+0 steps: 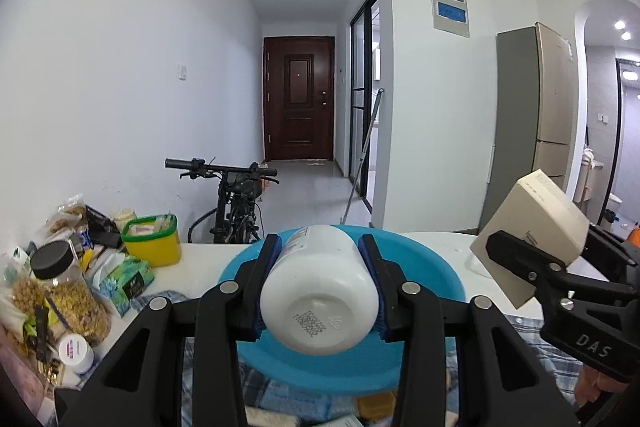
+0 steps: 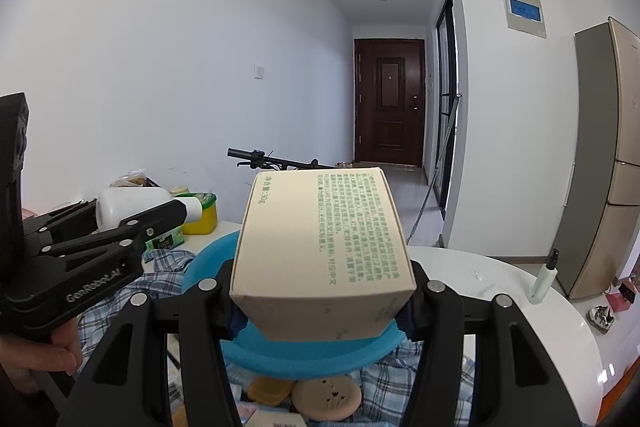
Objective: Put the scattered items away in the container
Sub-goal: 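Carry the white bottle with the left gripper while the right gripper carries the beige box toward the basin, then lower the white bottle into the basin with the left gripper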
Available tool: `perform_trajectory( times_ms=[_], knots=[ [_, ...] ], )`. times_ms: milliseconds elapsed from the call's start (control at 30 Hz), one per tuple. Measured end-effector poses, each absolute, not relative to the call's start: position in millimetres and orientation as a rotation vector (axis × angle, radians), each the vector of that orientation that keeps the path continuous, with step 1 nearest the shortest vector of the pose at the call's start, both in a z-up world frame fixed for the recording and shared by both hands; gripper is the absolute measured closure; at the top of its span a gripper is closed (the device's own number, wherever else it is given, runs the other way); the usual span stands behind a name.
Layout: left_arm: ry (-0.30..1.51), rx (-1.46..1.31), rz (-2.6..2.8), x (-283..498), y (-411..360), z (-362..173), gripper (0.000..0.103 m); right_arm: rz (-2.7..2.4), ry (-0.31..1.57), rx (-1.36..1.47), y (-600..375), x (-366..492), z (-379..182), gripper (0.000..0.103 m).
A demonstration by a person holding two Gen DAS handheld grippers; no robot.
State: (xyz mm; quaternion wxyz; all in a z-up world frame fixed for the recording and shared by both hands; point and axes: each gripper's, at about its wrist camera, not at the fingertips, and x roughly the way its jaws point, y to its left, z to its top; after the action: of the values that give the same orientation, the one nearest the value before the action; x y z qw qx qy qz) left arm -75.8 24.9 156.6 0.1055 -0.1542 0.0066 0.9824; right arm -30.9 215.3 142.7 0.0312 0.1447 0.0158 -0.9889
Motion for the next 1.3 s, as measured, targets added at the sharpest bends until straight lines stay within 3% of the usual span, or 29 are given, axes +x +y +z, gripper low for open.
perform_trajectory(
  times_ms=[367,600,800,1300],
  knots=[
    [-0.042,-0.528,2.866,-155.4,23.0,149.2,0.061,-3.078,0.079,0.471,228.1,-89.5,144.2,0.048],
    [0.064,-0.533,2.9,-206.7,31.2,148.9,0.061,-3.092,0.079,0.537,230.7,-126.2,142.7,0.048],
    [-0.034,-0.553,2.914,-250.4,23.3,145.1,0.061,-3.133,0.058,0.574,242.4,-159.1,143.2,0.048],
    [-0.072,-0.675,2.944,-330.8,14.6,132.8,0.061,-3.125,0.024,0.717,267.6,-239.5,151.7,0.048]
  ],
)
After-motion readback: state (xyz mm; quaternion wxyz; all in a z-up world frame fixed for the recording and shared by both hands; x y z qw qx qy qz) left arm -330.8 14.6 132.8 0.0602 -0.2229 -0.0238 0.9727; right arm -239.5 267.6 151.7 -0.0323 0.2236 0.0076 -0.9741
